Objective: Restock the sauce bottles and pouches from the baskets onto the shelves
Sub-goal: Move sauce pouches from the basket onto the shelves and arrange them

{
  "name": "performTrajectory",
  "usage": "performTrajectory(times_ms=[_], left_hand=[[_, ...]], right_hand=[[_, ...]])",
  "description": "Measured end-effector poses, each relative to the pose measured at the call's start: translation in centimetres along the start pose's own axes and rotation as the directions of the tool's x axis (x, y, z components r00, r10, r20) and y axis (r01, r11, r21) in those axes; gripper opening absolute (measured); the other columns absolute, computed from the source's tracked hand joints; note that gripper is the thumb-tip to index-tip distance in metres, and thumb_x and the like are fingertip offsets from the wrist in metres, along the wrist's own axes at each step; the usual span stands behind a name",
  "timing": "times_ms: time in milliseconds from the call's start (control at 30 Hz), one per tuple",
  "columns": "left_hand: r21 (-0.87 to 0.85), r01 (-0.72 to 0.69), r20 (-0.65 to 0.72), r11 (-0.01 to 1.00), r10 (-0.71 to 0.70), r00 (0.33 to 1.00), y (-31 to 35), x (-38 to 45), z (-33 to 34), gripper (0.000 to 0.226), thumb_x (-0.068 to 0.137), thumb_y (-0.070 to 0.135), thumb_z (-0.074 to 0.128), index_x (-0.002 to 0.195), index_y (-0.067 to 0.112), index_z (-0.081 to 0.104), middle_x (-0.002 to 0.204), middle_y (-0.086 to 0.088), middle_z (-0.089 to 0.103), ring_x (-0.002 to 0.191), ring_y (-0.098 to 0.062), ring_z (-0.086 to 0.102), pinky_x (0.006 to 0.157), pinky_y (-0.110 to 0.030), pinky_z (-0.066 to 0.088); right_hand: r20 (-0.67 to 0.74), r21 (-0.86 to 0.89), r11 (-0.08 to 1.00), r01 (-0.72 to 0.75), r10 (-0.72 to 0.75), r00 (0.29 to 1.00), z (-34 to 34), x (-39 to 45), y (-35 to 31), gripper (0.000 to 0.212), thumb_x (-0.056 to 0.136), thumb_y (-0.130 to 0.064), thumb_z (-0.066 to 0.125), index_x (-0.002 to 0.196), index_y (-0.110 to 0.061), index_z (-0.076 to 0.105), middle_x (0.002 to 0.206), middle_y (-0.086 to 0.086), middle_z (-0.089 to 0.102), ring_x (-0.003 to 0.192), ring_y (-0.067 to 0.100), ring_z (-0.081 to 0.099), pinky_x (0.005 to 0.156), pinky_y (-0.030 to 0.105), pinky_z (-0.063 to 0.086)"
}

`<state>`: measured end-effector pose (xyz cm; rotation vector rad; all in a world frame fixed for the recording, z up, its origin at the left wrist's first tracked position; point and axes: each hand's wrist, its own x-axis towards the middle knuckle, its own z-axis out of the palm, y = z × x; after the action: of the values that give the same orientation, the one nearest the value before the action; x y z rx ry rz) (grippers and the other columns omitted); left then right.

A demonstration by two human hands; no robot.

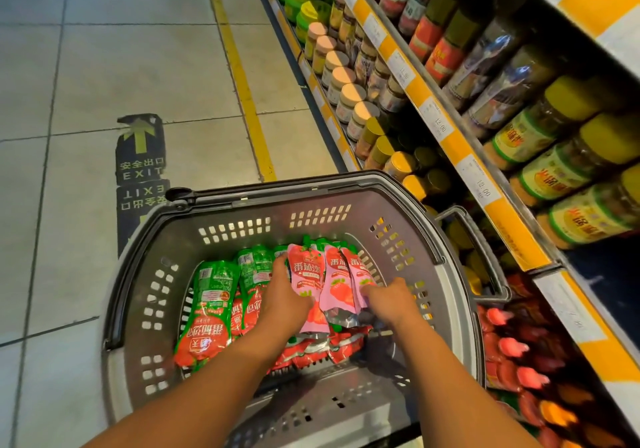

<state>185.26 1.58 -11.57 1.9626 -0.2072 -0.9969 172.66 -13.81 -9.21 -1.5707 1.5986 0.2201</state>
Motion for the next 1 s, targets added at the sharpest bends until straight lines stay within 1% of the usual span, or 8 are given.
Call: performTrajectory(times_ms=[167, 233, 300, 433, 533, 633, 767, 1000], left_hand=[[-0.051, 0.063, -0.005, 0.997, -0.064, 0.998, 0.3, -0.2, -1.1, 0.092, 0.084, 0.002, 0.079, 0.156, 0.029, 0.028, 0.101, 0.001, 0.073, 0.078, -0.018, 0.074, 0.061, -0.037, 0.062], [-0.108, 0.083, -0.011, 0.991, -0.085, 0.996, 0.3, -0.4, -1.5, 0.090, 0.085, -0.002, 0.077, 0.157, 0.024, 0.029, 0.098, 0.001, 0.073, 0.081, -0.019, 0.074, 0.069, -0.043, 0.064], [-0.190, 0.090, -0.015, 0.978, -0.095, 0.995, 0.3, -0.8, -2.0, 0.087, 0.085, -0.006, 0.073, 0.157, 0.021, 0.032, 0.098, 0.002, 0.071, 0.083, -0.019, 0.075, 0.071, -0.044, 0.064], [-0.347, 0.113, 0.029, 0.931, -0.110, 0.993, 0.5, -1.6, -3.1, 0.064, 0.086, -0.013, 0.068, 0.142, 0.013, 0.050, 0.104, -0.008, 0.076, 0.085, -0.029, 0.077, 0.079, -0.054, 0.063], [-0.451, 0.148, 0.091, 0.880, -0.120, 0.989, 1.1, -2.5, -3.6, 0.045, 0.088, -0.014, 0.065, 0.128, 0.005, 0.060, 0.104, -0.012, 0.078, 0.087, -0.031, 0.077, 0.083, -0.056, 0.062], [-0.509, 0.150, 0.153, 0.848, -0.082, 0.985, 2.1, -3.6, -3.9, 0.037, 0.089, -0.014, 0.064, 0.121, 0.004, 0.063, 0.102, -0.011, 0.079, 0.090, -0.030, 0.077, 0.083, -0.052, 0.062], [-0.541, 0.138, 0.222, 0.830, -0.017, 0.975, 3.6, -5.2, -4.2, 0.035, 0.090, -0.013, 0.062, 0.118, 0.008, 0.064, 0.105, -0.012, 0.078, 0.092, -0.031, 0.077, 0.079, -0.048, 0.062], [-0.610, 0.113, 0.308, 0.784, 0.104, 0.946, 7.5, -8.3, -3.8, 0.039, 0.086, -0.016, 0.060, 0.122, 0.000, 0.061, 0.110, -0.025, 0.074, 0.094, -0.040, 0.075, 0.070, -0.045, 0.063]], right_hand=[[0.090, 0.246, 0.967, -0.074, 0.053, 0.994, -0.3, -0.6, 0.1, 0.067, 0.071, -0.019, 0.088, 0.125, 0.006, 0.057, 0.109, 0.025, 0.070, 0.067, 0.027, 0.061, 0.038, 0.023, 0.042], [0.111, 0.294, 0.952, -0.083, 0.053, 0.992, -0.4, -1.0, 0.1, 0.056, 0.069, -0.014, 0.087, 0.116, 0.007, 0.063, 0.102, 0.022, 0.073, 0.068, 0.030, 0.067, 0.042, 0.031, 0.053], [0.103, 0.343, 0.935, -0.088, 0.055, 0.993, -0.9, -1.6, -0.1, 0.041, 0.069, -0.009, 0.084, 0.103, 0.005, 0.068, 0.095, 0.021, 0.076, 0.080, 0.037, 0.074, 0.067, 0.048, 0.062], [0.143, 0.419, 0.905, -0.079, 0.021, 0.990, -2.0, -2.7, 0.0, 0.031, 0.070, -0.009, 0.082, 0.096, 0.002, 0.070, 0.084, 0.017, 0.077, 0.067, 0.030, 0.071, 0.055, 0.032, 0.053], [0.169, 0.459, 0.885, -0.072, -0.008, 0.986, -2.8, -3.9, 0.2, 0.035, 0.069, -0.009, 0.082, 0.100, 0.003, 0.072, 0.088, 0.021, 0.078, 0.071, 0.032, 0.072, 0.063, 0.036, 0.055], [0.162, 0.503, 0.864, -0.020, -0.071, 0.984, -3.7, -5.4, 0.4, 0.033, 0.071, -0.005, 0.082, 0.101, 0.002, 0.072, 0.084, 0.017, 0.078, 0.065, 0.029, 0.074, 0.052, 0.028, 0.053], [0.096, 0.650, 0.758, 0.055, -0.153, 0.984, -5.1, -7.6, 0.8, 0.043, 0.073, -0.007, 0.084, 0.110, -0.006, 0.061, 0.094, 0.017, 0.078, 0.078, 0.033, 0.077, 0.056, 0.034, 0.056], [-0.066, 0.841, 0.508, 0.184, -0.242, 0.968, -8.6, -11.3, 0.2, 0.022, 0.091, -0.015, 0.073, 0.109, -0.006, 0.066, 0.098, 0.019, 0.077, 0.082, 0.034, 0.074, 0.065, 0.036, 0.058]])
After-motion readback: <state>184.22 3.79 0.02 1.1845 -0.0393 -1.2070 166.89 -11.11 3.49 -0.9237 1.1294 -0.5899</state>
